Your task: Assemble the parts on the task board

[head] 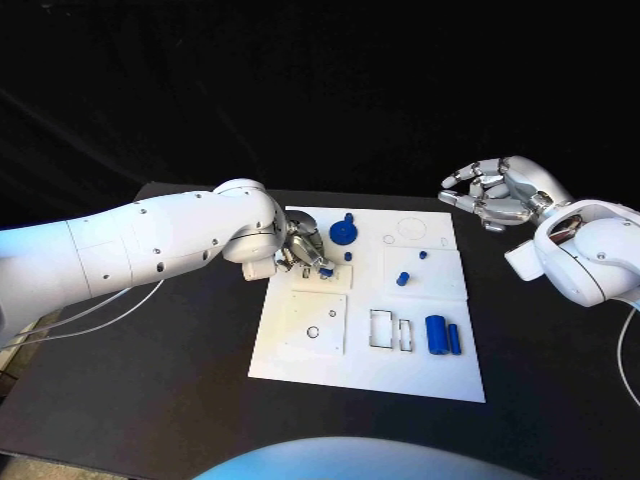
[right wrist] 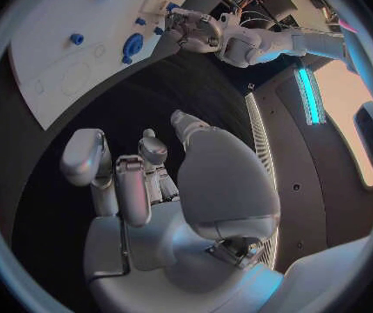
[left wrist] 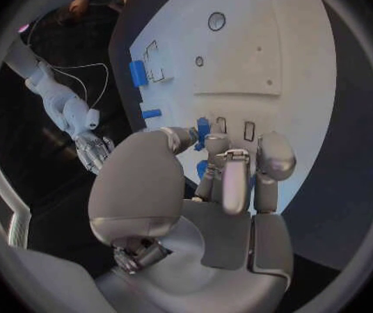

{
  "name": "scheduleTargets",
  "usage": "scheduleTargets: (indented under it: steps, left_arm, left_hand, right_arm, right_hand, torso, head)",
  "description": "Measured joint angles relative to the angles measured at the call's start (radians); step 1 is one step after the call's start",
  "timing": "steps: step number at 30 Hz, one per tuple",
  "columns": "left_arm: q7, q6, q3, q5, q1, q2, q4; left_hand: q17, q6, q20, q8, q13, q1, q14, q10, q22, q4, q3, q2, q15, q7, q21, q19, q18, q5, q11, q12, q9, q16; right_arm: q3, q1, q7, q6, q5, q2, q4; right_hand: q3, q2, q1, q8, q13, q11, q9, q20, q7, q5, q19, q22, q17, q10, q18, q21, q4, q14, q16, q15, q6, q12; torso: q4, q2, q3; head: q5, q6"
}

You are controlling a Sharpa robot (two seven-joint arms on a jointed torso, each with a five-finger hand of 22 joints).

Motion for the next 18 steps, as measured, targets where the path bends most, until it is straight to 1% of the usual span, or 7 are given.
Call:
scheduleTargets:
  steps: [2, 3, 8, 11, 14, 15, 18]
  left_arm:
    - [0.007, -0.013, 0.000, -0.003, -0.001, -0.012, 0.015]
    - [0.010, -0.019, 0.000, -0.006, -0.001, -0.016, 0.021]
    - [0.029, -0.063, 0.000, -0.040, -0.007, -0.034, 0.053]
    - [0.037, -0.085, 0.000, -0.063, -0.011, -0.040, 0.068]
    - [0.042, -0.104, 0.000, -0.089, -0.014, -0.044, 0.078]
    - [0.043, -0.108, 0.000, -0.096, -0.015, -0.044, 0.080]
    - [0.044, -0.121, 0.000, -0.124, -0.020, -0.044, 0.085]
  left_hand:
    - [0.000, 0.000, 0.002, 0.000, 0.004, -0.001, 0.000, 0.005, 0.002, 0.000, 0.000, -0.001, 0.000, 0.000, 0.003, 0.002, 0.000, 0.000, -0.005, 0.003, 0.000, 0.004]
    - [0.000, 0.000, -0.001, 0.003, 0.010, -0.007, 0.000, 0.013, 0.004, -0.013, 0.014, -0.007, 0.000, 0.000, 0.003, 0.004, 0.000, 0.000, -0.005, 0.009, 0.000, 0.009]
    - [0.000, 0.012, -0.006, 0.011, 0.037, -0.020, 0.000, 0.042, 0.026, -0.013, 0.014, -0.020, 0.000, -0.011, 0.015, 0.020, 0.000, 0.004, -0.011, 0.031, 0.000, 0.019]
    - [0.000, 0.022, -0.010, 0.019, 0.050, -0.033, 0.000, 0.062, 0.042, -0.011, 0.016, -0.033, 0.000, -0.018, 0.022, 0.031, 0.000, 0.018, -0.016, 0.042, 0.000, 0.033]
    - [0.000, 0.032, -0.017, 0.026, 0.049, -0.051, 0.000, 0.072, 0.057, -0.007, 0.021, -0.051, -0.007, -0.026, 0.029, 0.038, -0.001, 0.049, -0.026, 0.042, 0.000, 0.038]
    - [0.000, 0.035, -0.020, 0.027, 0.048, -0.057, 0.000, 0.075, 0.061, -0.048, 0.062, -0.057, -0.007, -0.024, 0.029, 0.042, -0.011, 0.055, -0.024, 0.042, 0.000, 0.038]
    - [0.000, 0.035, -0.022, 0.034, 0.044, -0.064, 0.001, 0.082, 0.069, -0.053, 0.067, -0.064, -0.013, -0.024, 0.034, 0.050, -0.016, 0.085, -0.029, 0.042, 0.000, 0.044]
  right_arm:
    - [0.000, 0.000, 0.000, 0.000, 0.000, -0.002, 0.001]
    - [0.000, 0.000, 0.000, 0.000, 0.000, -0.003, 0.001]
    - [0.000, 0.000, -0.001, 0.000, 0.000, -0.004, 0.001]
    - [0.000, 0.000, -0.001, 0.000, 0.000, -0.004, 0.001]
    - [0.000, 0.000, -0.001, 0.000, 0.000, -0.003, 0.000]
    - [0.000, 0.000, -0.001, 0.000, 0.000, -0.003, 0.000]
    - [0.000, 0.000, -0.001, 0.000, 0.000, -0.003, -0.001]
  right_hand:
    - [0.000, 0.000, 0.000, 0.000, 0.000, 0.000, 0.000, 0.000, 0.000, 0.000, 0.000, 0.000, 0.000, 0.000, 0.000, 0.000, 0.000, 0.000, 0.000, 0.000, 0.000, 0.000]
    - [0.000, 0.002, -0.002, 0.000, 0.000, 0.000, 0.000, 0.000, 0.000, 0.000, 0.000, 0.000, 0.000, 0.000, 0.000, 0.000, 0.000, 0.000, 0.000, 0.000, 0.000, 0.000]
    - [0.000, 0.003, -0.003, 0.000, 0.000, 0.000, 0.000, 0.000, 0.000, 0.000, 0.000, 0.000, 0.000, 0.000, 0.000, 0.000, 0.000, 0.000, 0.000, 0.000, 0.000, 0.000]
    - [0.000, 0.003, -0.003, 0.000, 0.000, 0.000, 0.000, 0.000, 0.000, 0.000, 0.000, 0.000, 0.000, 0.000, 0.000, 0.000, 0.000, 0.000, 0.000, 0.000, 0.000, 0.000]
    - [-0.001, 0.003, -0.003, 0.000, -0.001, 0.000, -0.001, 0.000, 0.000, 0.000, 0.000, 0.000, 0.000, 0.000, 0.000, 0.000, 0.007, 0.000, 0.000, 0.000, 0.000, 0.000]
    - [-0.001, 0.002, -0.003, 0.000, -0.001, 0.000, -0.001, 0.000, 0.000, 0.000, 0.000, 0.000, 0.000, 0.000, 0.000, 0.000, 0.007, 0.000, 0.000, 0.000, 0.000, 0.000]
    - [-0.001, 0.002, -0.003, 0.000, -0.001, 0.000, -0.001, 0.000, 0.000, 0.000, 0.000, 0.000, 0.000, 0.000, 0.000, 0.000, 0.007, 0.000, 0.000, 0.000, 0.000, 0.000]
  torso:
    - [0.0005, 0.000, -0.0003]
    - [0.0009, 0.000, -0.0004]
    - [0.0020, 0.000, -0.0006]
    - [0.0020, 0.000, -0.0006]
    - [0.0018, 0.000, -0.0006]
    - [0.0017, 0.000, -0.0005]
    - [0.0011, 0.000, -0.0006]
  head:
    - [-0.001, -0.001]
    - [-0.002, -0.001]
    - [-0.003, -0.002]
    - [-0.003, -0.003]
    - [-0.003, -0.004]
    - [-0.003, -0.005]
    - [-0.002, -0.005]
